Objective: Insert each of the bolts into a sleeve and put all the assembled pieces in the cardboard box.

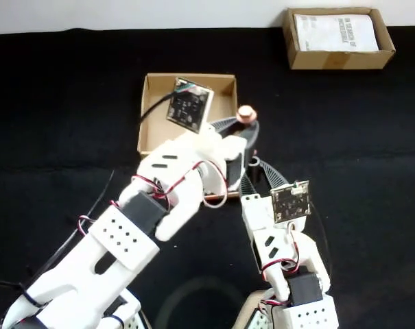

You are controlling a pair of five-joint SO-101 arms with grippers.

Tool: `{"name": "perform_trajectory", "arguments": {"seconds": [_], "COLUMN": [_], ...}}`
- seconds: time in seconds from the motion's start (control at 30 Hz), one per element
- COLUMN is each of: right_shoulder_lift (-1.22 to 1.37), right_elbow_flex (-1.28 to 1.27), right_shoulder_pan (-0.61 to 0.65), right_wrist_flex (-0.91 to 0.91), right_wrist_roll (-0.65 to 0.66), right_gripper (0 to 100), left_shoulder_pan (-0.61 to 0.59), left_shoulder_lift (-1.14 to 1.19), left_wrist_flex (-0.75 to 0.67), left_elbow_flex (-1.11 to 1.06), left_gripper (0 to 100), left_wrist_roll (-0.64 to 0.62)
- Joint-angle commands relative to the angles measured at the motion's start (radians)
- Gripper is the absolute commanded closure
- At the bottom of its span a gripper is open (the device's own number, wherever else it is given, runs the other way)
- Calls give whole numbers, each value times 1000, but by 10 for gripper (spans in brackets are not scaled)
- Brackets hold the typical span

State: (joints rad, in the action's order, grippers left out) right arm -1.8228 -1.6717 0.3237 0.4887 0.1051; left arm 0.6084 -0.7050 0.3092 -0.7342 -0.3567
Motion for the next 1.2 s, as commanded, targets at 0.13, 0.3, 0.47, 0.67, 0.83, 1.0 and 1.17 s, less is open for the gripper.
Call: {"name": "perform_trajectory", "arguments": {"seconds": [0.13,0.3,0.47,0.67,0.83,1.0,1.17], "right_shoulder_lift": [-10,-10,-10,-10,-10,-10,-8], "right_elbow_flex": [-124,-120,-120,-119,-97,-76,-56], "right_shoulder_pan": [7,5,5,1,1,-1,-27], "right_wrist_flex": [-27,-27,-27,-27,-25,-25,-27], "right_wrist_roll": [-8,-8,-6,-6,-6,-3,-6], "right_gripper": [991,991,991,991,991,991,991], "left_shoulder_pan": [18,22,28,65,67,73,90], "left_shoulder_lift": [74,85,90,84,82,41,-64], "left_wrist_flex": [-3,-3,-5,0,18,239,562], "left_elbow_flex": [38,38,-13,-96,-120,-35,97], "left_gripper": [991,991,991,986,787,699,699], "left_wrist_roll": [-8,-8,-8,-6,-8,-3,2]}}
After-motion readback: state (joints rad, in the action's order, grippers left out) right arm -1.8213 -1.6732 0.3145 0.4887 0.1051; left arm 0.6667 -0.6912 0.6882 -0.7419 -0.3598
